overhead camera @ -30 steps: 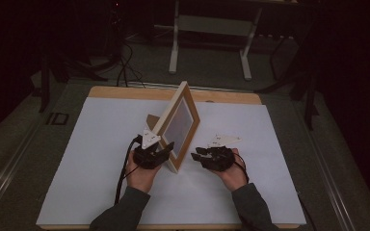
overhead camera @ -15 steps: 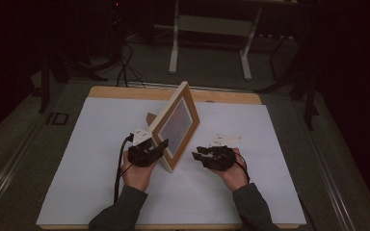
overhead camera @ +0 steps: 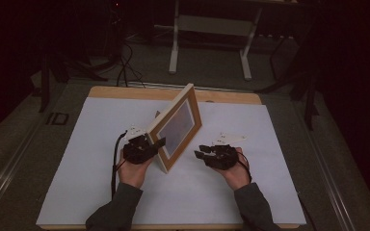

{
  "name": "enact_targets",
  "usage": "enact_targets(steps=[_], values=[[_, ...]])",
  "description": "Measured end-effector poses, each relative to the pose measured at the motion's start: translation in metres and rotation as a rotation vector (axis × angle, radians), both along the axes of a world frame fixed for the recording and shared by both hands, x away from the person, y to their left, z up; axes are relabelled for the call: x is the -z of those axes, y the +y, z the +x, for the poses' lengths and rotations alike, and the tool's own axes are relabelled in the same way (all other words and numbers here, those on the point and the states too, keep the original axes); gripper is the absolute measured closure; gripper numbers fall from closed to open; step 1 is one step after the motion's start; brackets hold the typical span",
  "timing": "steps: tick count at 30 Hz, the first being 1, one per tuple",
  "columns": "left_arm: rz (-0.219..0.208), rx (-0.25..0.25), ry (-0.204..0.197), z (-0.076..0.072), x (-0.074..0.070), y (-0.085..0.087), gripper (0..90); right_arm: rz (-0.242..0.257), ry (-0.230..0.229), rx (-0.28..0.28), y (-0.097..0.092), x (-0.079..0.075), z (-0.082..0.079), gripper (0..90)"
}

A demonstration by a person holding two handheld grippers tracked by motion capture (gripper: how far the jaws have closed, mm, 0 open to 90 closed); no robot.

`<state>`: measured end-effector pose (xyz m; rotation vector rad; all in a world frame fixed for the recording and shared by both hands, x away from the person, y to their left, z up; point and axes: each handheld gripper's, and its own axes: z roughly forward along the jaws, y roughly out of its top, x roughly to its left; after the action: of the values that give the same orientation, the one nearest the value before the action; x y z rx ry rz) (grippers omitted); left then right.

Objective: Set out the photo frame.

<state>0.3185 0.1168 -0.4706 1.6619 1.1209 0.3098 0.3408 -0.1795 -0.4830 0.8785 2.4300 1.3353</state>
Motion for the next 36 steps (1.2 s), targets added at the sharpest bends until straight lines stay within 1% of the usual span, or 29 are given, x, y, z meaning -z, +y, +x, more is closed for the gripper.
enact_targets(steps=[9, 12, 14, 18, 23, 36], values=[[-0.005, 0.028, 0.0, 0.001, 0.0, 0.002, 76.2, 0.011, -0.01, 0.02, -0.005, -0.003, 0.001, 64.7], [-0.01, 0.037, 0.004, 0.002, 0.0, 0.004, 76.3, 0.001, -0.018, 0.029, -0.006, -0.004, 0.001, 64.7], [-0.012, 0.041, 0.006, 0.003, 0.001, 0.005, 76.4, 0.005, -0.018, 0.03, -0.006, -0.004, 0.001, 64.7], [-0.012, 0.065, 0.012, 0.005, 0.0, 0.006, 76.3, 0.007, -0.017, 0.033, -0.007, -0.005, 0.001, 64.8], [-0.023, 0.088, 0.018, 0.007, 0.001, 0.01, 76.3, 0.008, -0.02, 0.039, -0.009, -0.006, 0.002, 64.8], [-0.04, 0.124, 0.017, 0.011, 0.003, 0.014, 76.3, 0.016, -0.019, 0.067, -0.016, -0.007, 0.005, 65.2]])
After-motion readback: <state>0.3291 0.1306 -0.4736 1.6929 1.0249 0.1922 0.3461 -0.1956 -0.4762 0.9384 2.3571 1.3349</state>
